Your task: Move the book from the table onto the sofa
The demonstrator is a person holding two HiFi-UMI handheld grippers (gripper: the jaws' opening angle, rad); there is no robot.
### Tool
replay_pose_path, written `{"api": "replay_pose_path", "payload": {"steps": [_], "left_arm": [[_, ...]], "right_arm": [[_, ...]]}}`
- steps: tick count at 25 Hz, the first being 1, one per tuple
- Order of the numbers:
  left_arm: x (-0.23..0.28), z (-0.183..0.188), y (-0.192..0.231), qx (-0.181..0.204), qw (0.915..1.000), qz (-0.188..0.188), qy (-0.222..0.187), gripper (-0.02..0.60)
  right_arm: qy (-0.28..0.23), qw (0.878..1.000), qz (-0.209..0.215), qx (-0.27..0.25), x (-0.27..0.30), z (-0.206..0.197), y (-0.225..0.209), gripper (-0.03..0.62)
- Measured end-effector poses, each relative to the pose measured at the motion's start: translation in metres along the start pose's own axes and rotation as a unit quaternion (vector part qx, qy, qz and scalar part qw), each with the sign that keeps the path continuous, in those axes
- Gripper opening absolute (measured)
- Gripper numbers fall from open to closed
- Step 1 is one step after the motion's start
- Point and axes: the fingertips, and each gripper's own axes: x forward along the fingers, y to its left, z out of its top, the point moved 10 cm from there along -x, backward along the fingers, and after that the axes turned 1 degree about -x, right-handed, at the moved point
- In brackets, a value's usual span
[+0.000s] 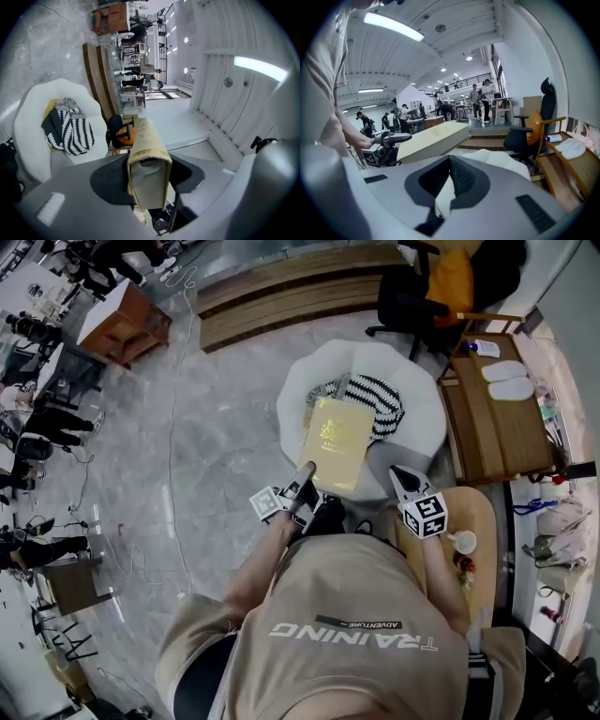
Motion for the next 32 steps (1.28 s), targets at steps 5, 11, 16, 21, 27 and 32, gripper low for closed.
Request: {"api": "replay_pose_path", "payload": {"steps": [5, 11, 16, 21, 27, 32], "left_arm": [[0.031, 0.024, 0.018, -0.019, 0.9994, -0.004, 0.028, 0.213], [0.068, 0.077, 0.029, -0.02, 0.9977, -0.012, 0.063, 0.213], [0.096, 0.105, 0.044, -0.026, 0.9959, -0.018, 0.085, 0.213], [0.118, 0.114, 0.052, -0.038, 0.9951, -0.017, 0.089, 0.213], [0.142, 0.115, 0.077, -0.059, 0.996, 0.008, 0.067, 0.213], [0.16, 0.109, 0.109, -0.058, 0.9968, 0.024, 0.049, 0.213]], "right_arm": [[-0.001, 1.0, -0.018, 0.006, 0.036, 0.019, -0.008, 0.005], [-0.004, 0.999, -0.033, -0.011, 0.083, 0.062, -0.018, 0.005], [0.001, 0.999, -0.048, -0.01, 0.113, 0.076, -0.022, 0.005], [0.004, 0.998, -0.052, 0.016, 0.121, 0.078, -0.031, 0.005], [0.028, 0.998, -0.042, 0.029, 0.129, 0.069, -0.058, 0.005], [0.055, 0.997, -0.029, 0.044, 0.144, 0.033, -0.085, 0.005]]}}
